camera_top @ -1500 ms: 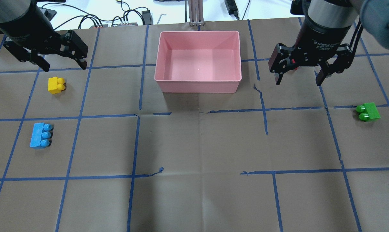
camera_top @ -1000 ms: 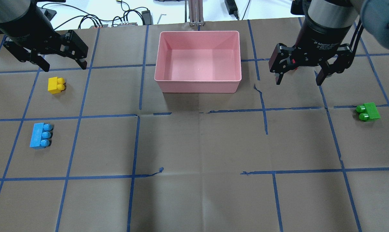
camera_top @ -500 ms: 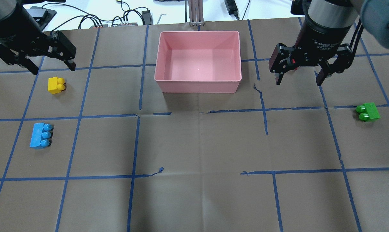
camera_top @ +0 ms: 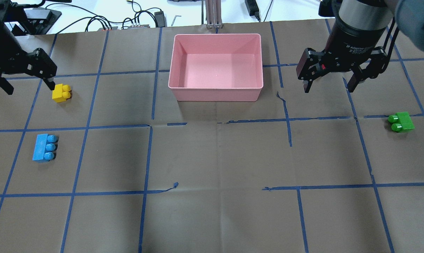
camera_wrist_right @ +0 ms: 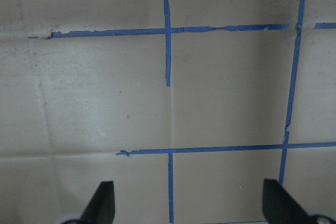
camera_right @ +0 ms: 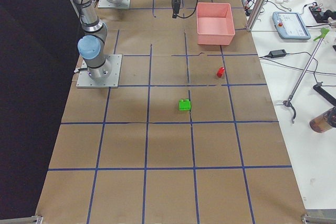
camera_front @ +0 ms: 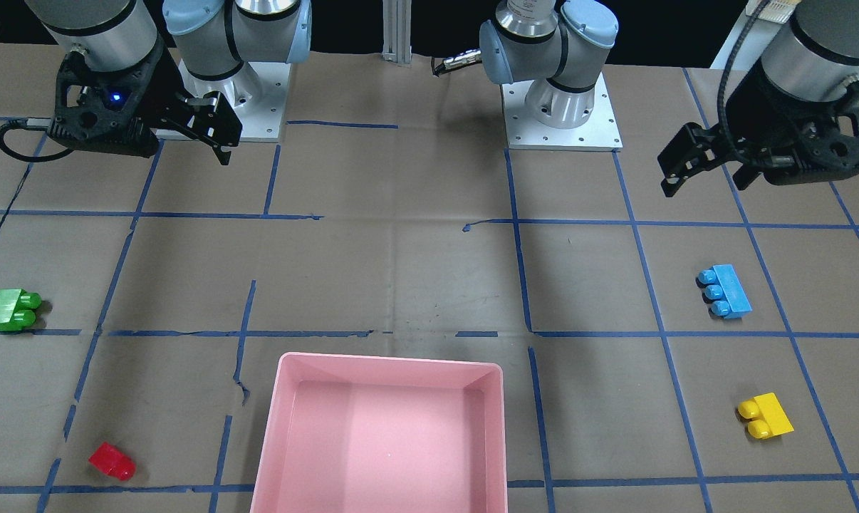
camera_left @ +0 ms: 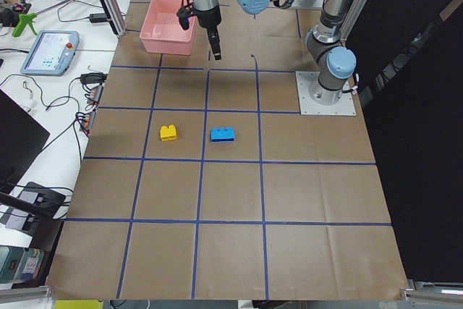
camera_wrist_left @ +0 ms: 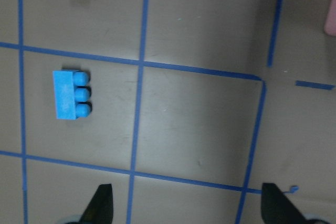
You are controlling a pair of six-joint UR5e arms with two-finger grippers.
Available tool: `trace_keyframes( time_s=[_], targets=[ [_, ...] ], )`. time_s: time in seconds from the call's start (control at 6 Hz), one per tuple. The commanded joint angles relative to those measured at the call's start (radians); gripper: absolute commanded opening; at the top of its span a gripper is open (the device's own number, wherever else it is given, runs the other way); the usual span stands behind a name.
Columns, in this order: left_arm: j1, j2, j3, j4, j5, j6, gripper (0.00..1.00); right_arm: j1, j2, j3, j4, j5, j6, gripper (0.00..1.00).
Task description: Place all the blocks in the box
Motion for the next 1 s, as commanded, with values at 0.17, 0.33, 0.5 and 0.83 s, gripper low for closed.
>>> trace_keyframes(
  time_s=[0.17, 0.33, 0.5, 0.83],
  targets=[
    [0.172, -0.125, -0.077, 0.208, -0.02, 0.291, 0.94, -0.242, 0.001, -0.007, -0.008, 0.003, -0.314, 0.99],
    [0.221, -0.158, -0.118, 0.294, -0.062, 0.33, 0.94, -0.377, 0.012, -0.005, -0.098, 0.001, -0.513, 1.0],
    [0.243, -0.166, -0.163, 0.37, -0.086, 0.347, 0.94, -0.48, 0.045, -0.002, -0.151, 0.001, -0.641, 1.0],
    [0.313, -0.167, -0.345, 0.592, -0.185, 0.472, 0.94, -0.651, 0.128, -0.001, -0.258, 0.003, -0.833, 1.0]
  ],
)
